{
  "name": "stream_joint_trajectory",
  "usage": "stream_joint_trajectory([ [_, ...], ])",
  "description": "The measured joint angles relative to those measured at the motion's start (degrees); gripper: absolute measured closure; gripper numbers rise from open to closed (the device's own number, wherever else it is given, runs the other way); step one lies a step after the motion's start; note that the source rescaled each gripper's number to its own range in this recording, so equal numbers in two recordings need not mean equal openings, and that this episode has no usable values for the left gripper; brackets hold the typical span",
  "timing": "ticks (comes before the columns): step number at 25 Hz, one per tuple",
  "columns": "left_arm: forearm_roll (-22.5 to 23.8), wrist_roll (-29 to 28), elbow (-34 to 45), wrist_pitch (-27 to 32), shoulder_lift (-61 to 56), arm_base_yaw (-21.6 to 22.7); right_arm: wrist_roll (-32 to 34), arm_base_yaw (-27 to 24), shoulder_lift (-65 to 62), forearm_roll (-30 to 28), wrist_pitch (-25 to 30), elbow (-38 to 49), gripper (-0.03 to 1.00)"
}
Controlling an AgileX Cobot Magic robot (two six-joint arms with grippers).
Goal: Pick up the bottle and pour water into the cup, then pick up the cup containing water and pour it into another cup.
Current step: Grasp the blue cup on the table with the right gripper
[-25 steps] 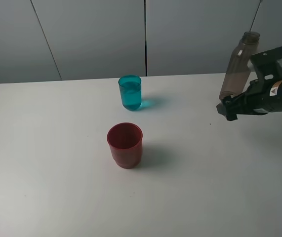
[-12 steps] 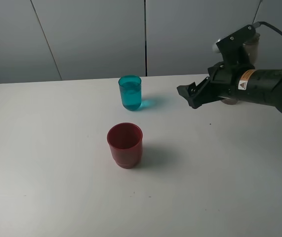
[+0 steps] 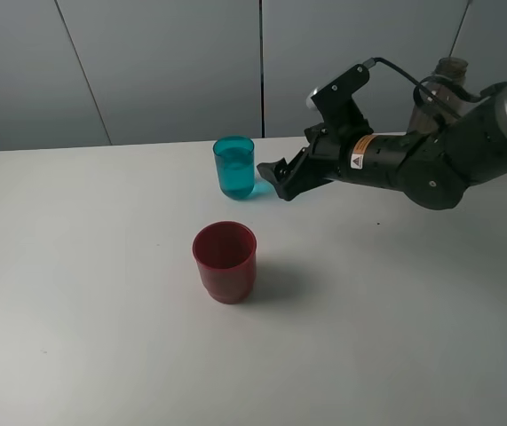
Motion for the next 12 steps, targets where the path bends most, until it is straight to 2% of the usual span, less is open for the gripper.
stream_joint_trajectory([
  [5, 0.0, 0.0, 0.0, 0.0, 0.0, 0.0, 3.7, 0.1, 5.2, -3.5, -0.5, -4.5, -0.03],
  [12, 0.0, 0.0, 0.0, 0.0, 0.0, 0.0, 5.9, 0.1, 10.1, -6.0, -4.5, -6.7, -0.03],
])
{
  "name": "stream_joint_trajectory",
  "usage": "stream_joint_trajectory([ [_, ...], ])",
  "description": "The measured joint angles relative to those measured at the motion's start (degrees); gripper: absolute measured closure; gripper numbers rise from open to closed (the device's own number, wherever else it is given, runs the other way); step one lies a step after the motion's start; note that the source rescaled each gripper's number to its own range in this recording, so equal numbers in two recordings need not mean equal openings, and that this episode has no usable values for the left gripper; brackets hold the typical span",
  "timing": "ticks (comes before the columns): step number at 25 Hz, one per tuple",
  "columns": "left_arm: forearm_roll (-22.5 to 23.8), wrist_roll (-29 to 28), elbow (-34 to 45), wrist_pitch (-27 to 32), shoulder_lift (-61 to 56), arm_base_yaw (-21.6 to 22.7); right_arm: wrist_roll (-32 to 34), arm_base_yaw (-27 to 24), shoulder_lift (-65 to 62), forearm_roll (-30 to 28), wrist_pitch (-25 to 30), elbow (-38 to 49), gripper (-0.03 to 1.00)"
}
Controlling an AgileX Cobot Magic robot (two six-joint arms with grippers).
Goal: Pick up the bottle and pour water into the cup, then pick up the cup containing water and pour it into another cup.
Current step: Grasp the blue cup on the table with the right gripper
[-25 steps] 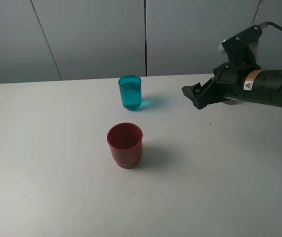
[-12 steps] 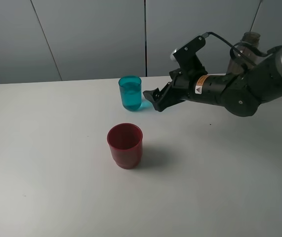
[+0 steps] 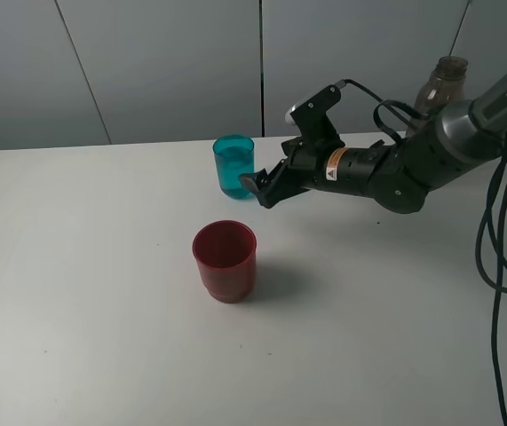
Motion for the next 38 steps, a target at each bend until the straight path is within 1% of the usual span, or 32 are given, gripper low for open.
stream_joint_trajectory([
  [12, 0.0, 0.0, 0.0, 0.0, 0.0, 0.0, 0.8, 0.6, 4.4, -2.1, -0.8, -4.0, -0.03],
  [16, 0.0, 0.0, 0.0, 0.0, 0.0, 0.0, 1.3, 0.6, 5.7, -3.0, -1.8, -5.7, -0.03],
  [22, 0.0, 0.2, 0.0, 0.0, 0.0, 0.0, 2.1, 1.6, 9.4, -3.4, -1.9, -8.7, -0.03],
  [30, 0.0, 0.1, 0.0, 0.0, 0.0, 0.0, 3.4, 1.6, 12.1, -4.0, -2.0, -11.8, -0.03],
  [34, 0.0, 0.0, 0.0, 0.0, 0.0, 0.0, 3.4, 1.6, 13.7, -4.0, -2.0, -13.5, -0.03],
  [38, 0.0, 0.0, 0.0, 0.0, 0.0, 0.0, 1.5, 1.6, 13.8, -4.0, -1.9, -14.4, -0.03],
])
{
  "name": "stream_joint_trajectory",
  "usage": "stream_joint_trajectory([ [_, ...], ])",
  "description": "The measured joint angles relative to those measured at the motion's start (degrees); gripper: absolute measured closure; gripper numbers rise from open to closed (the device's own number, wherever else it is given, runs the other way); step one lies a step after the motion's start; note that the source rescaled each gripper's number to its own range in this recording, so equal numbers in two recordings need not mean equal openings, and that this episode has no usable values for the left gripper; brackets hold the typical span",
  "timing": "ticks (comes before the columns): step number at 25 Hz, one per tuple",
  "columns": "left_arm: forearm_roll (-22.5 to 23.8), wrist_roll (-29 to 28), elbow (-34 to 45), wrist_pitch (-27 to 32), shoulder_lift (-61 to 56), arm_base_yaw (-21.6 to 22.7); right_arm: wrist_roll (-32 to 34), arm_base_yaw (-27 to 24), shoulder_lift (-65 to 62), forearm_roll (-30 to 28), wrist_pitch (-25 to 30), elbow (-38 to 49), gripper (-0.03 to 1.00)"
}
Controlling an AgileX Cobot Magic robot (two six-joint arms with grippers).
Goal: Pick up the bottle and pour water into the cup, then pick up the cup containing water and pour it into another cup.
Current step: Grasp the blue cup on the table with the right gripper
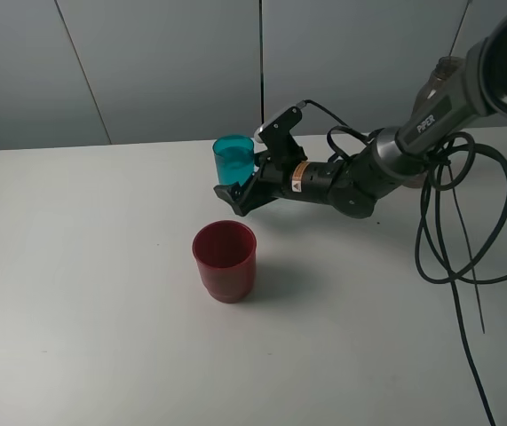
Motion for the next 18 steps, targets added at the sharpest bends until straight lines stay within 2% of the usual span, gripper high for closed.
stream_joint_trajectory([
  [18, 0.0, 0.0, 0.0, 0.0, 0.0, 0.0, -3.0, 0.0, 3.3, -0.2, -0.1, -5.0, -0.03],
])
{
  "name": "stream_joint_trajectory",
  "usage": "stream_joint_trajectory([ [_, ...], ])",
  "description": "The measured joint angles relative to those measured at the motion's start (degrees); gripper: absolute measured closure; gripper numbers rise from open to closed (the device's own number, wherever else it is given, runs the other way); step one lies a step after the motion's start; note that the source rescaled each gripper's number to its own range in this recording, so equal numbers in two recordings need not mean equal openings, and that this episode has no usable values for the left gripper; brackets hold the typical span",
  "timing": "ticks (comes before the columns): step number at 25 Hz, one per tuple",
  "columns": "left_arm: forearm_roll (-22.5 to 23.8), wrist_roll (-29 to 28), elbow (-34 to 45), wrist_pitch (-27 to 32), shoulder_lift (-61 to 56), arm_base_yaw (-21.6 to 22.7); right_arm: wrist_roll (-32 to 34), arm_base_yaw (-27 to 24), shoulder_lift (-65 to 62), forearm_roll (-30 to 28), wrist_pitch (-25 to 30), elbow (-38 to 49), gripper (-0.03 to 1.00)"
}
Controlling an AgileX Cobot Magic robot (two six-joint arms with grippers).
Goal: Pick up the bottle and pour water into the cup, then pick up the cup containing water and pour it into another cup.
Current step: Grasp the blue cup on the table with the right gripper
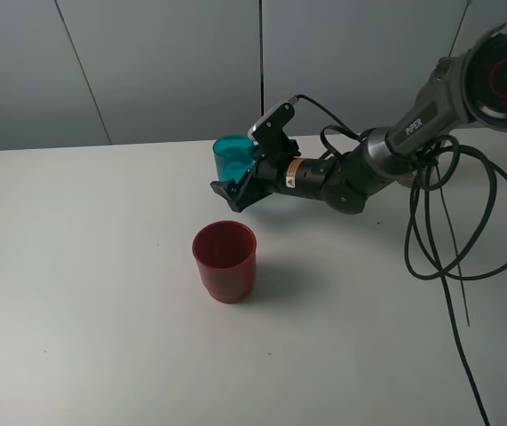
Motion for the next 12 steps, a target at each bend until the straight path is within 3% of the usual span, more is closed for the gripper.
stream_joint_trajectory([
  [12, 0.0, 0.0, 0.0, 0.0, 0.0, 0.0, 0.4, 0.0, 2.0, -0.2, -1.4, -2.2, -0.03],
])
